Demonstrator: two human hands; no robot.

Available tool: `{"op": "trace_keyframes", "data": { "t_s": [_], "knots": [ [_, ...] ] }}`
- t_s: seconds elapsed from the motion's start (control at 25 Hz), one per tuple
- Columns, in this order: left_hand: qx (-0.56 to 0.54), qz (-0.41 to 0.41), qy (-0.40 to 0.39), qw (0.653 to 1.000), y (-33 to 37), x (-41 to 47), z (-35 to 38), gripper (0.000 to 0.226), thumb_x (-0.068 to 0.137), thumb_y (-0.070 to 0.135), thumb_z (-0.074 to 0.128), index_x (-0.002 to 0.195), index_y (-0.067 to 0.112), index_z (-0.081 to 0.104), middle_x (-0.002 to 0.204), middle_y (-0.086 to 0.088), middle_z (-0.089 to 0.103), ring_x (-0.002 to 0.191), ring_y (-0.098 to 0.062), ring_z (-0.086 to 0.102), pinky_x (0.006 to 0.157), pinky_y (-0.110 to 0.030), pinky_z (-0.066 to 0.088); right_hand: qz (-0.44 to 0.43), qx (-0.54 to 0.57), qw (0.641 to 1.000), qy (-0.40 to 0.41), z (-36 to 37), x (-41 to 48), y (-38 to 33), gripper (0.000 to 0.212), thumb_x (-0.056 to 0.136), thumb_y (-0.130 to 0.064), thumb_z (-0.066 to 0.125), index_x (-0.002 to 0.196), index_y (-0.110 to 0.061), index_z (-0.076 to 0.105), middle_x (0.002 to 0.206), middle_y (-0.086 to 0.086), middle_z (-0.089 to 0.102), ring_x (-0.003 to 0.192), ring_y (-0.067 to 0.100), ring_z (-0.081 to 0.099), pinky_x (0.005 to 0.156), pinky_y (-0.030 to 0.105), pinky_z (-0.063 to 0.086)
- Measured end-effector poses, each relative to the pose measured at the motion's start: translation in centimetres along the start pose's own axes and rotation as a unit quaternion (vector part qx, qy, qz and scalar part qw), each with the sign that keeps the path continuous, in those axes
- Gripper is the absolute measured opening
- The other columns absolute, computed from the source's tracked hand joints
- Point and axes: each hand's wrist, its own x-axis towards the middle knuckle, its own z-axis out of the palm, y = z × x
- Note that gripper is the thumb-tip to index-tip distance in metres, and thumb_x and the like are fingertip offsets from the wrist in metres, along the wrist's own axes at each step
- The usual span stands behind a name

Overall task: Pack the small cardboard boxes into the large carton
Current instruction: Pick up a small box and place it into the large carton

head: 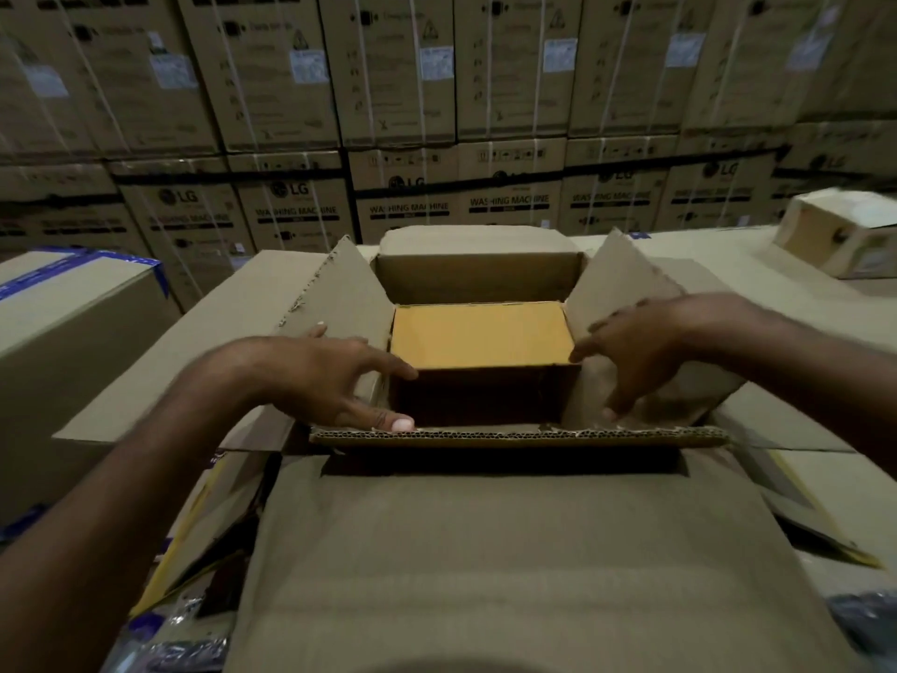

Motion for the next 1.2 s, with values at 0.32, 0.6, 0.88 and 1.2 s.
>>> {"op": "trace_keyframes", "data": {
  "t_s": [0.32,0.6,0.88,1.2],
  "knots": [
    [-0.042,0.017,-0.010,0.999,0.7,1.2,-1.4,0.101,0.065,0.073,0.057,0.157,0.047,0.026,0.165,0.000,0.029,0.148,-0.030,0.032,0.111,-0.044,0.037,-0.031,0.095,0.995,0.030,-1.8,4.7,-2.4,0.104,0.081,-0.050,0.083,0.162,-0.031,0.021,0.164,0.007,0.030,0.148,0.036,0.035,0.115,0.053,0.041],
    [0.031,-0.020,0.085,0.996,-2.6,2.4,-0.6,0.126,0.044,0.105,0.041,0.156,0.048,0.027,0.172,0.007,0.006,0.158,-0.026,-0.010,0.123,-0.061,-0.011,-0.117,-0.052,0.989,0.075,-1.1,7.1,-5.1,0.048,0.083,-0.048,0.078,0.129,-0.050,0.065,0.171,-0.012,-0.004,0.153,0.034,0.005,0.116,0.060,0.032],
    [-0.093,-0.105,0.304,0.942,-3.9,4.1,-1.5,0.069,0.088,0.043,0.075,0.150,0.035,0.046,0.172,-0.006,0.005,0.157,-0.031,0.013,0.122,-0.053,0.025,-0.030,-0.044,0.942,0.331,-6.6,8.3,-1.5,0.058,0.093,-0.045,0.065,0.146,-0.028,0.050,0.144,0.006,0.051,0.127,0.024,0.049,0.108,0.049,0.041],
    [-0.124,0.000,0.357,0.926,-2.9,4.9,-2.9,0.056,0.089,0.005,0.074,0.137,0.030,0.060,0.150,0.001,0.050,0.117,-0.014,0.053,0.093,-0.029,0.044,0.055,0.053,0.954,0.289,-6.8,13.2,1.0,0.119,0.078,-0.048,0.081,0.165,-0.033,0.001,0.172,0.010,-0.014,0.157,0.040,0.000,0.122,0.065,0.015]
  ]
}}
